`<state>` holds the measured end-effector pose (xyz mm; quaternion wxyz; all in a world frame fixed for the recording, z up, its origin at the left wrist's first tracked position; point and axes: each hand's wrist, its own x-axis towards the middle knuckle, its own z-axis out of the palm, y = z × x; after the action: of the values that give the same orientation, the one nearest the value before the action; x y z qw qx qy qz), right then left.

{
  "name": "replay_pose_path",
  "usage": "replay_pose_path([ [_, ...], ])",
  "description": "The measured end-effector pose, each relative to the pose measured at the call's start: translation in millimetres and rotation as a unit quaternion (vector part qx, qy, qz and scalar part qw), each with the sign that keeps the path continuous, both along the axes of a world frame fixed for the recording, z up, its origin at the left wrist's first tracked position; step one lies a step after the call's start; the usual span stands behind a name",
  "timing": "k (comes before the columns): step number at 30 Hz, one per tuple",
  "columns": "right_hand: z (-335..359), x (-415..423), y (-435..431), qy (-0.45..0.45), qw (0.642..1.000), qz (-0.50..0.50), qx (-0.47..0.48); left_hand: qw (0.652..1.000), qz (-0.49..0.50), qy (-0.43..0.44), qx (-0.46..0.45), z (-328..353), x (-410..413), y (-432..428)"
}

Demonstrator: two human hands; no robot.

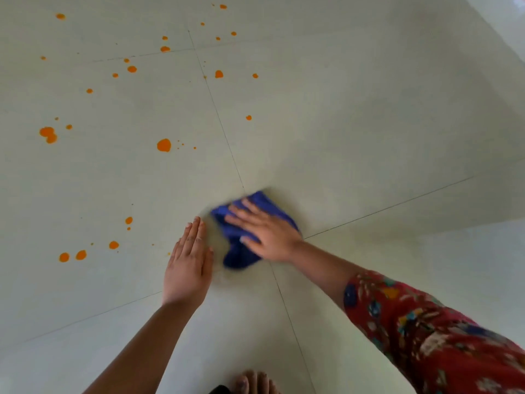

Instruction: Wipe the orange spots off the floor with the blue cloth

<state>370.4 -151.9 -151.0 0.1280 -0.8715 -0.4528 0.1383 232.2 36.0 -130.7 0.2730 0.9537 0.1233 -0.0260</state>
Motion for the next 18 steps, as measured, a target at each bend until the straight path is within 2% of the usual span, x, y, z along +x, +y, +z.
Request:
replay_pose_path([
  [1, -1.5, 21.0, -7.5, -0.005, 0.996, -0.087, -0.007, 1.0, -0.003, 0.001, -0.002, 1.7, 0.4, -0.5],
  [3, 7.2, 51.6, -14.3, -0.031, 0.949, -0.305, -0.08, 1.0, -0.021, 0.01, -0.003, 2.4, -0.4, -4.9],
  [4, 8.2, 47.3, -9.1, -0.043, 0.936, -0.337, -0.095, 0.999, -0.029, 0.013, -0.001, 1.2, -0.2, -6.0],
  [5, 9.5, 28.8, -7.3, -0.063, 0.946, -0.31, -0.075, 0.999, -0.043, 0.014, 0.001, -1.0, 1.9, -10.2],
  [7, 8.5, -34.1, -17.0, -0.059, 0.988, -0.137, -0.041, 0.996, -0.083, 0.024, 0.016, -5.0, 4.7, -21.6],
  [8, 7.2, -59.1, -32.9, -0.054, 0.994, -0.082, -0.042, 0.994, -0.102, 0.029, 0.025, -6.4, 4.0, -27.2],
  [9, 6.8, -61.0, -53.1, -0.045, 0.995, -0.084, -0.037, 0.992, -0.121, 0.029, 0.031, -7.1, 3.5, -32.1],
  [10, 3.1, -46.0, -74.6, -0.051, 0.989, -0.131, -0.038, 0.988, -0.144, 0.032, 0.032, -6.8, 4.0, -38.3],
  [11, 2.8, -22.8, -93.4, -0.061, 0.973, -0.213, -0.058, 0.985, -0.166, 0.031, 0.036, -6.4, 4.6, -43.7],
  [14, 8.7, 53.8, -154.7, -0.022, 0.885, -0.447, -0.131, 0.978, -0.204, 0.023, 0.044, -5.9, 15.5, -57.1],
  [15, 11.3, 68.2, -175.4, 0.004, 0.862, -0.489, -0.133, 0.976, -0.211, 0.022, 0.043, -6.8, 19.2, -61.9],
  [18, 16.4, 53.2, -215.7, 0.028, 0.835, -0.535, -0.127, 0.971, -0.23, 0.028, 0.054, -10.9, 20.9, -68.4],
])
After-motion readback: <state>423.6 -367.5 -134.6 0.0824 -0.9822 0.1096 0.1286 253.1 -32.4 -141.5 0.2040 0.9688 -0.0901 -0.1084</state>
